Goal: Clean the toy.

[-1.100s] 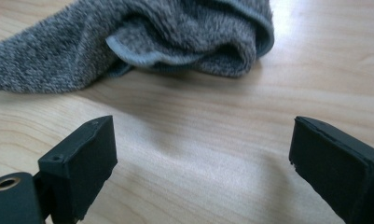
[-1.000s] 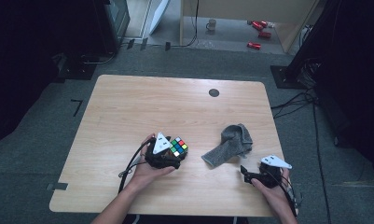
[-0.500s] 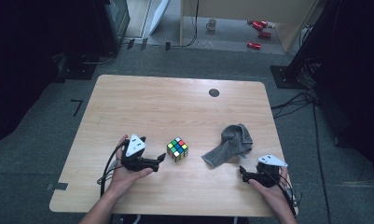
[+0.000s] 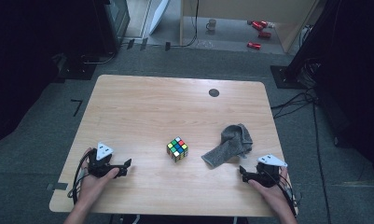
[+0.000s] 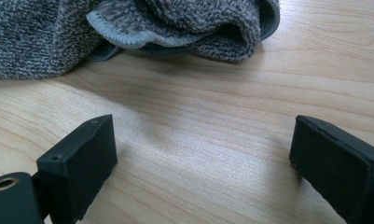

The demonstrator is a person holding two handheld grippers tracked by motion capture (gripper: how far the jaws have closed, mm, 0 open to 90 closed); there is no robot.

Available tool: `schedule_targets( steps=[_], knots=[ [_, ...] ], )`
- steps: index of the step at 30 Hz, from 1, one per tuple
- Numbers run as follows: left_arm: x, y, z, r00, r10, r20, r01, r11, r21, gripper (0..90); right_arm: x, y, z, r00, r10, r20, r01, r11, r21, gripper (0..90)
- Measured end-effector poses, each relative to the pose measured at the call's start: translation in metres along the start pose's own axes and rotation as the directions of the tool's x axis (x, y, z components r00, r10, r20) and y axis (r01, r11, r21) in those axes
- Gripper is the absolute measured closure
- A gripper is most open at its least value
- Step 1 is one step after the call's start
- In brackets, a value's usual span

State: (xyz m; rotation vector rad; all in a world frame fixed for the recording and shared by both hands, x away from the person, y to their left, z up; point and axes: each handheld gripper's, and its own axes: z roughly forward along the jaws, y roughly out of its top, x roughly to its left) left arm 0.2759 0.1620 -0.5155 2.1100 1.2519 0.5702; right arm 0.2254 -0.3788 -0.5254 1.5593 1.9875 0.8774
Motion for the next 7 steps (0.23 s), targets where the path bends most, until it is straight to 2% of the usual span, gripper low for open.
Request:
schedule_targets(
  steps=[2, 7],
  knots=[
    [0.002, -0.0002, 0.0029, 0.9996, -0.013, 0.027, 0.013, 0.9998, 0.017, 1.7, 0.0, 0.0, 0.0, 1.0, -0.001, -0.001, 0.001, 1.0, 0.0, 7.0],
    [0.0028, 0.0011, 0.0059, 0.9991, -0.019, 0.037, 0.019, 0.9998, 0.012, 1.8, 0.0, 0.0, 0.0001, 1.0, -0.002, -0.002, 0.002, 1.0, 0.0, 7.0]
  ],
)
